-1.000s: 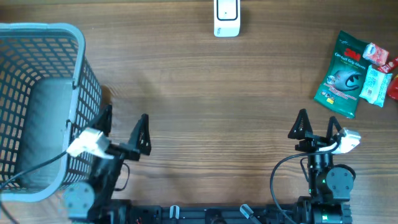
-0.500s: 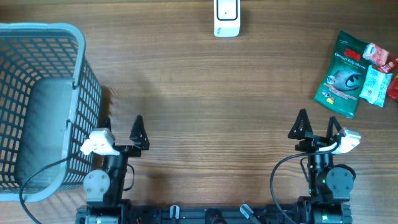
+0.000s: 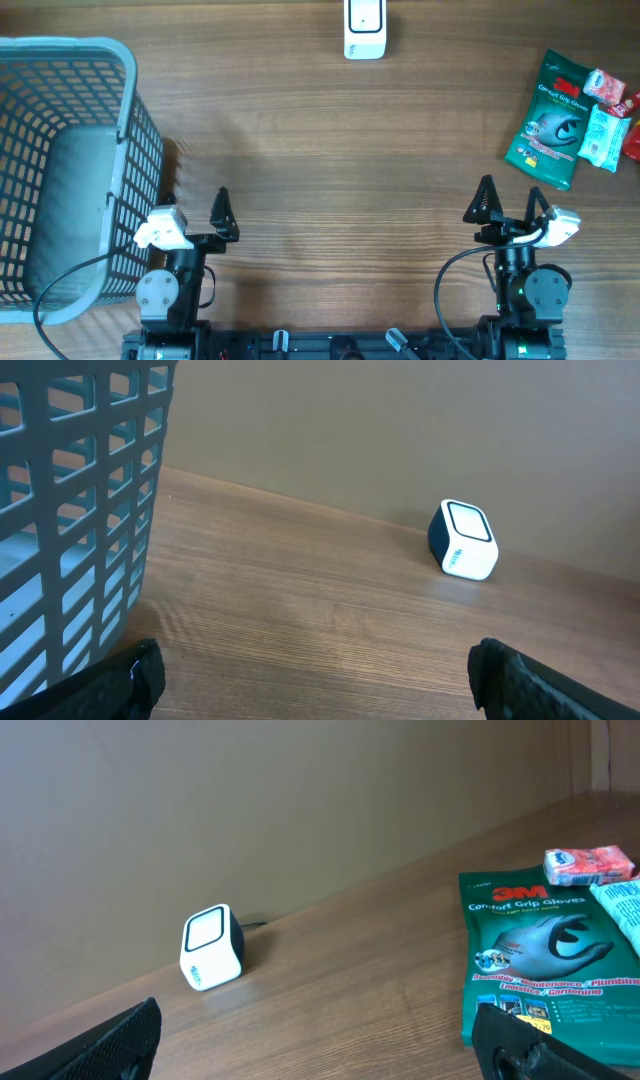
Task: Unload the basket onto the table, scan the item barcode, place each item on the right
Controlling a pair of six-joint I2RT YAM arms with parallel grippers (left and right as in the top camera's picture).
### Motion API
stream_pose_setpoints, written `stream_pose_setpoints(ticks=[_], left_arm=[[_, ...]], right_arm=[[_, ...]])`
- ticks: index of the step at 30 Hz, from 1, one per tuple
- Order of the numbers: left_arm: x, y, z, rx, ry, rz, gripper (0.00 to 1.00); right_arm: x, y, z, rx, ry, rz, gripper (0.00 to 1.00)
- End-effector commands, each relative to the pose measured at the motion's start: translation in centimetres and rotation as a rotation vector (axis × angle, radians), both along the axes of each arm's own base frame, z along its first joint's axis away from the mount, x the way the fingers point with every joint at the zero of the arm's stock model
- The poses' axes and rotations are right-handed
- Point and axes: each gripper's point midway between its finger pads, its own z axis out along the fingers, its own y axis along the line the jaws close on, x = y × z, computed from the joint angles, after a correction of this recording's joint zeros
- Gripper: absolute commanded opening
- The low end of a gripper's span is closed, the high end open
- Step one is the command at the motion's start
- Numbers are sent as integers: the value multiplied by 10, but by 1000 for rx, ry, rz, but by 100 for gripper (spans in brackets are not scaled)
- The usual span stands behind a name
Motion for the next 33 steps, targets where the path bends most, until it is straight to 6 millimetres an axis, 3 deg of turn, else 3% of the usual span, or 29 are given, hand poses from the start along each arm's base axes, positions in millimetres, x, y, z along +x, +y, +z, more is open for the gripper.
stream_pose_setpoints(ticks=[1,18,22,33], left_arm=[[0,2,-1,27,-3,6,100],[0,2,-1,27,-3,6,100],[0,2,-1,27,-3,6,100],[0,2,-1,27,-3,6,100]], right_arm=[[-1,-2,3,-20,-11,-12,100],[-1,-8,4,-44,-12,-45,100],[0,21,0,-308,9,120,100],[0,24,1,-335,3,141,100]])
